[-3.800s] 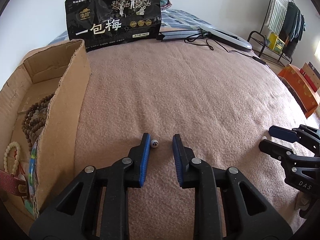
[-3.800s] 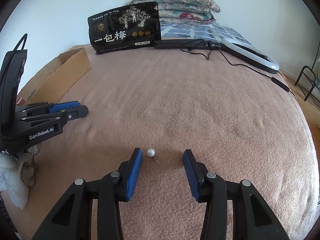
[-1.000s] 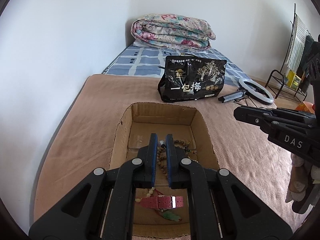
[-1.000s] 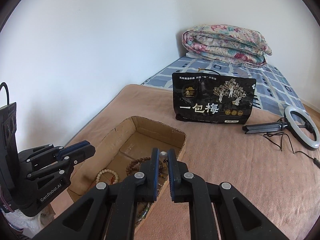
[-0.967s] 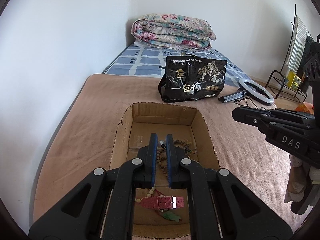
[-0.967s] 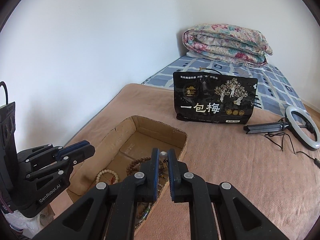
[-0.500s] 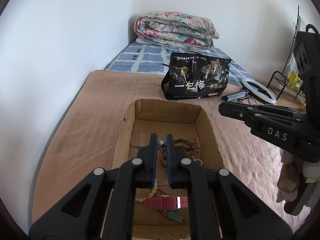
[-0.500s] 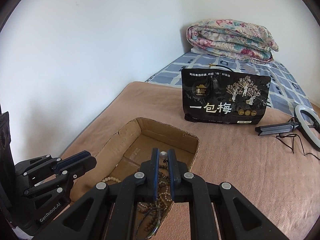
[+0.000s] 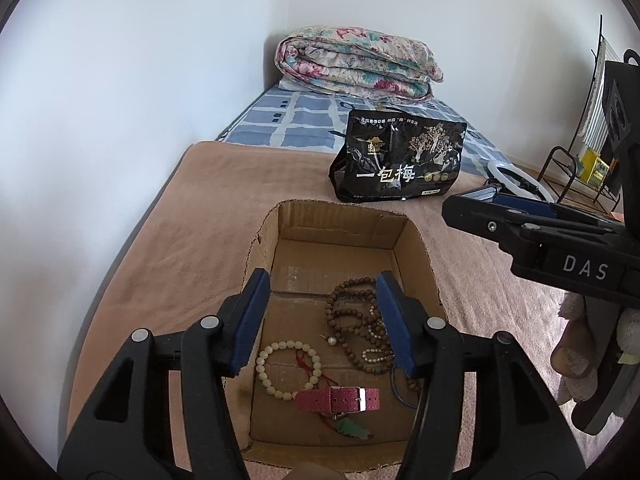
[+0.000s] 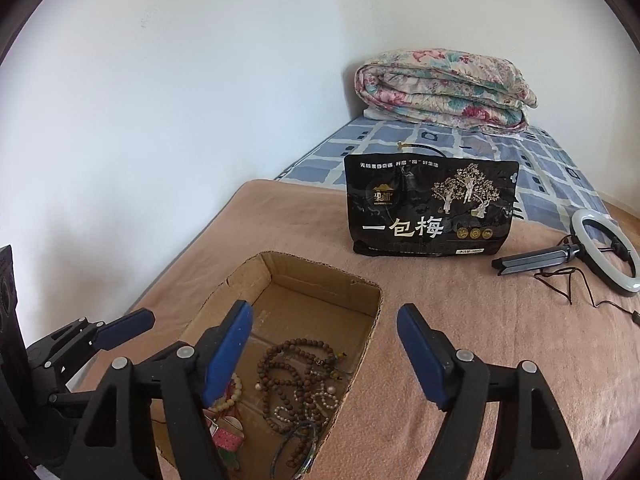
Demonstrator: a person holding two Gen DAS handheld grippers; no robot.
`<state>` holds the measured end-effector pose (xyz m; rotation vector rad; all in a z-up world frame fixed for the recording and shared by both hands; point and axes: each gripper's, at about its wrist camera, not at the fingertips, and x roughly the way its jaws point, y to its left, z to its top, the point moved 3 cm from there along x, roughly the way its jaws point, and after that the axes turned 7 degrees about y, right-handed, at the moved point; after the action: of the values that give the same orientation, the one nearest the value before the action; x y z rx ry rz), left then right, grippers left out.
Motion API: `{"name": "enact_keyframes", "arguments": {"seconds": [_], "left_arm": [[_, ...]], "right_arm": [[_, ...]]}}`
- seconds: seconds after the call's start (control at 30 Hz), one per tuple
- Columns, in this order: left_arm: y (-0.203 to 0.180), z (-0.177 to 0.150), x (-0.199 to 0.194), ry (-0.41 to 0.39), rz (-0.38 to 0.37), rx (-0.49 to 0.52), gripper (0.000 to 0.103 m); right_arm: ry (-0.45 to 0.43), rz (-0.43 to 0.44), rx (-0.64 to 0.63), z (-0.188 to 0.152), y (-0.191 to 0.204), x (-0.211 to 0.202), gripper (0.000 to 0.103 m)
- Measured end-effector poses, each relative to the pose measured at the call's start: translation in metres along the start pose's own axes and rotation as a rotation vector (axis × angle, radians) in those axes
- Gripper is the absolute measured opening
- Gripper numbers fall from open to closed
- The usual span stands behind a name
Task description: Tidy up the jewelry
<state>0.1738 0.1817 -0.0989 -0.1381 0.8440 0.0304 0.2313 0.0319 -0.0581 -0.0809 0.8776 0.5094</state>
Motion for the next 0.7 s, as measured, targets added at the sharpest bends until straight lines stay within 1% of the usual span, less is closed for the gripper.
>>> {"name": "enact_keyframes", "arguments": {"seconds": [0.1, 0.33, 0.4, 0.47, 0.5, 0.53, 0.7], "left_arm": [[0.001, -0.001, -0.001, 0.01, 0.002, -0.009, 0.058], [-0.002, -0.001, -0.014, -0.009, 0.01, -0.007, 0.06], [-0.004, 0.0, -0.019, -0.014, 0.012, -0.007, 0.06], [-0.007, 0.001, -0.024, -0.018, 0.011, -0.012, 0.061], [-0.008, 0.001, -0.028, -0.021, 0.013, -0.013, 0.065], [-0.009, 0.002, -0.032, -0.028, 0.016, -0.013, 0.067], [-0.02, 0.006, -0.061, -0.069, 0.045, 0.023, 0.068]], "right_arm": [[-0.01, -0.019, 0.002, 0.0, -0.001, -0.005, 0.086], [-0.015, -0.04, 0.004, -0.005, -0.002, -0.02, 0.09], [-0.018, -0.048, 0.001, -0.007, -0.002, -0.027, 0.092], [-0.024, -0.051, 0.004, -0.01, -0.003, -0.036, 0.094], [-0.027, -0.05, 0.004, -0.012, -0.004, -0.041, 0.094], [-0.031, -0.05, 0.001, -0.013, -0.005, -0.047, 0.095], [-0.052, -0.089, -0.011, -0.02, -0.014, -0.081, 0.099]]}}
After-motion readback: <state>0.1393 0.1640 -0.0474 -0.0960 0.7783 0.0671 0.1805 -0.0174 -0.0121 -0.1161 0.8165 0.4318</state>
